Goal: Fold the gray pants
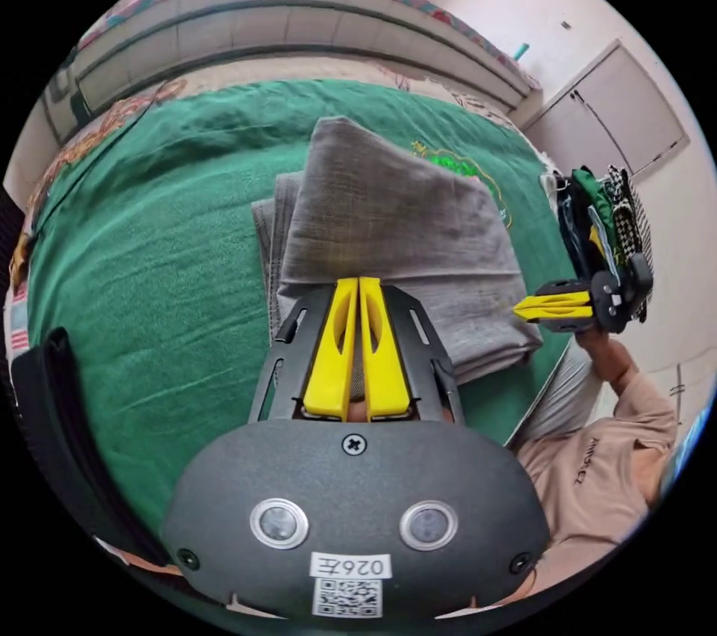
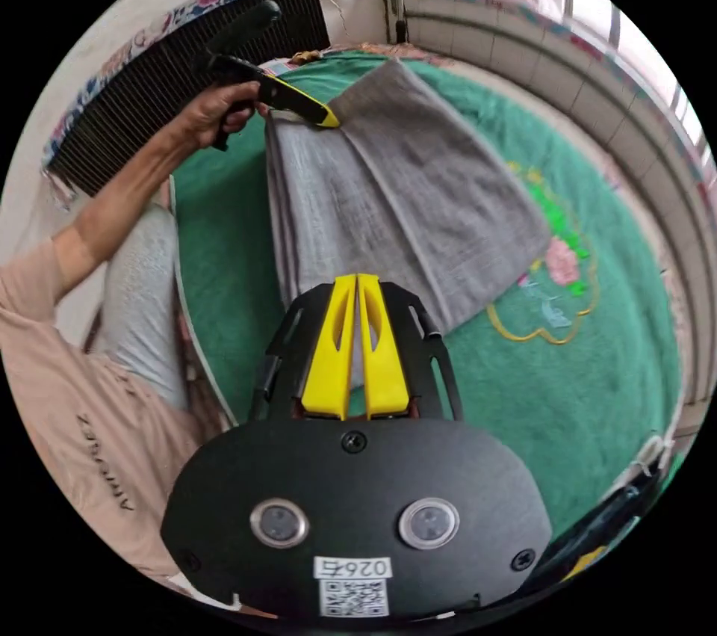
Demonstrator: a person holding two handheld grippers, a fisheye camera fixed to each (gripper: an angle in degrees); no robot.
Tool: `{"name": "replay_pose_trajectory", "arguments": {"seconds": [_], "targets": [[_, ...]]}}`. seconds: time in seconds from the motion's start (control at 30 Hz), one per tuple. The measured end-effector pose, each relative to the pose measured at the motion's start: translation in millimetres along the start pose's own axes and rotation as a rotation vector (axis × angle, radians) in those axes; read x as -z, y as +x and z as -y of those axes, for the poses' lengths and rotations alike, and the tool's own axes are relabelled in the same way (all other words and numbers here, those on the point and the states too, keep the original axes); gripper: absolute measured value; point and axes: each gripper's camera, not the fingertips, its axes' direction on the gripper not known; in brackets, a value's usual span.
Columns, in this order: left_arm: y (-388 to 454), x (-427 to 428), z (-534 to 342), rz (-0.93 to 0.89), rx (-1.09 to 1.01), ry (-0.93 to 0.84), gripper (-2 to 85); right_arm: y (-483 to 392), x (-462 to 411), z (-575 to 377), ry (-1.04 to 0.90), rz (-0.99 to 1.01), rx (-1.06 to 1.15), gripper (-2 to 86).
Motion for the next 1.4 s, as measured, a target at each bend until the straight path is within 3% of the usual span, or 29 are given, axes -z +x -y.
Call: {"name": "replay_pose_trajectory", "arguments": {"seconds": [0.07,0.13,0.17,0.27,0.37,0.53,0.63,0.7,0.77,0.8,0.93,1.0,1.07,1.23,1.4], "targets": [[24.4,10.7,-9.7,0.085,-0.042,0.115,-0.9,-32.8,23.5,0.0,0.081,-0.251,0.101,-0.9],[54.1,13.6,-18.3,0.171,-0.157,0.214,-1.0,-54.6,28.3,-1.3,0.133,-0.368,0.195,-0.9],[72.5,13.1,-24.1,0.190,-0.246,0.289,-1.0,-63.4,18.9,-0.1,0.101,-0.415,0.225,-0.9],[90.9,-3.8,-31.0,0.148,-0.258,0.402,-0.9,-73.9,-24.6,-1.2,0.009,-0.480,0.229,-0.9],[97.4,-45.1,-10.9,-0.005,-0.323,0.189,-0.8,-92.4,-26.6,-1.5,0.011,-0.590,0.243,-1.0],[101.5,-46.7,-9.5,0.118,-0.270,0.283,-0.7,-81.3,9.4,-5.7,0.096,-0.607,0.196,-1.3],[60.7,-70.5,-2.7,0.186,-0.172,0.187,-0.7,-39.4,35.3,-14.1,0.141,-0.513,0.074,-1.3],[22.0,-95.7,0.0,0.059,-0.101,0.096,-0.7,-3.4,43.9,-20.5,0.122,-0.407,-0.010,-1.4],[-26.1,-97.7,-8.3,-0.227,0.029,0.166,-0.6,55.7,52.4,-35.8,0.105,-0.244,-0.177,-1.4],[-32.4,-95.8,-11.8,-0.255,0.038,0.191,-0.5,71.1,54.7,-41.0,0.108,-0.200,-0.222,-1.4],[-58.9,-57.5,-48.1,-0.082,0.175,0.431,1.1,163.6,68.9,-81.5,0.181,0.083,-0.460,-1.1],[-70.0,-53.3,-57.7,-0.051,0.198,0.465,7.7,192.8,70.5,-97.8,0.209,0.153,-0.525,-0.7],[-89.8,-67.6,-60.1,-0.080,0.221,0.440,13.5,227.5,66.4,-119.9,0.232,0.233,-0.612,2.3],[-118.5,-124.9,-44.6,-0.311,0.240,0.339,18.3,287.3,35.0,-158.0,0.213,0.467,-0.728,8.3],[-105.3,-156.7,-22.9,-0.218,0.179,0.228,18.0,315.4,-3.3,-165.7,0.210,0.654,-0.734,7.4]]}}
